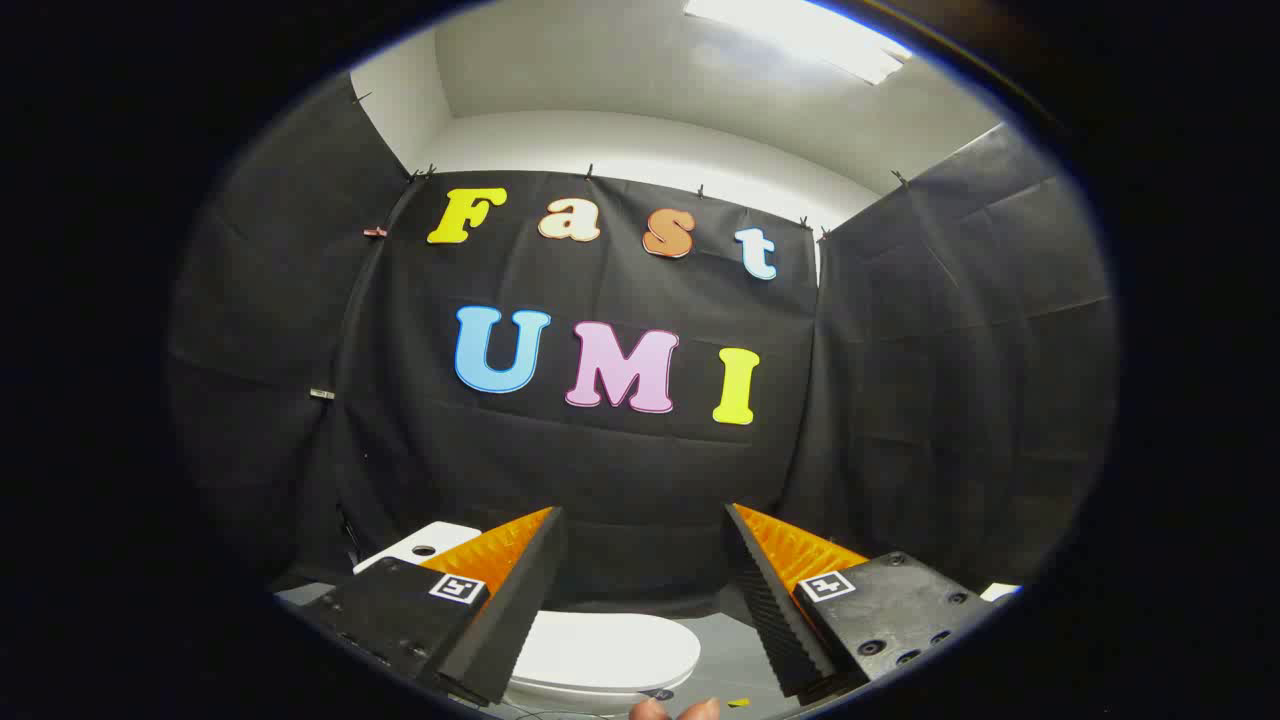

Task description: Open the toilet lid.

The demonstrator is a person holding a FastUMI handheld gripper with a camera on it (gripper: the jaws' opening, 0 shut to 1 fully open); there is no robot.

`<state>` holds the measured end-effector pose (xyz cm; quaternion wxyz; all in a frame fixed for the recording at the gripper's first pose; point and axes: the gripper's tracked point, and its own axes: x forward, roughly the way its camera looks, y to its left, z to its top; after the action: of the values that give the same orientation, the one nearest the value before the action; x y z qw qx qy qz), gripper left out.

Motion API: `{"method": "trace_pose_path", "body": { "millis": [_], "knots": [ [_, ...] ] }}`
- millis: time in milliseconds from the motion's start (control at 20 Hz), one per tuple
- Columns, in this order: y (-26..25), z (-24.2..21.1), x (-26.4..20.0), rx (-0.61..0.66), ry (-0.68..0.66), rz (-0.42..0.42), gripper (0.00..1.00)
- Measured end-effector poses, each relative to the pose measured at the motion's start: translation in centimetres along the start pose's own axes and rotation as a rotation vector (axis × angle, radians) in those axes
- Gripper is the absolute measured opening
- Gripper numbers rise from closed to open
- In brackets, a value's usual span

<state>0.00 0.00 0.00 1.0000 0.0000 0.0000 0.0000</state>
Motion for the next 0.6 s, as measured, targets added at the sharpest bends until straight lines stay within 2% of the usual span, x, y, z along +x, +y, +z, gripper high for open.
{"method": "trace_pose_path", "body": {
  "millis": [250,600],
  "knots": [
    [-1.1,0.8,-0.3,0.017,-0.027,-0.006,0.98],
    [-4.0,-0.3,0.7,0.035,-0.039,-0.015,0.98]
  ]
}}
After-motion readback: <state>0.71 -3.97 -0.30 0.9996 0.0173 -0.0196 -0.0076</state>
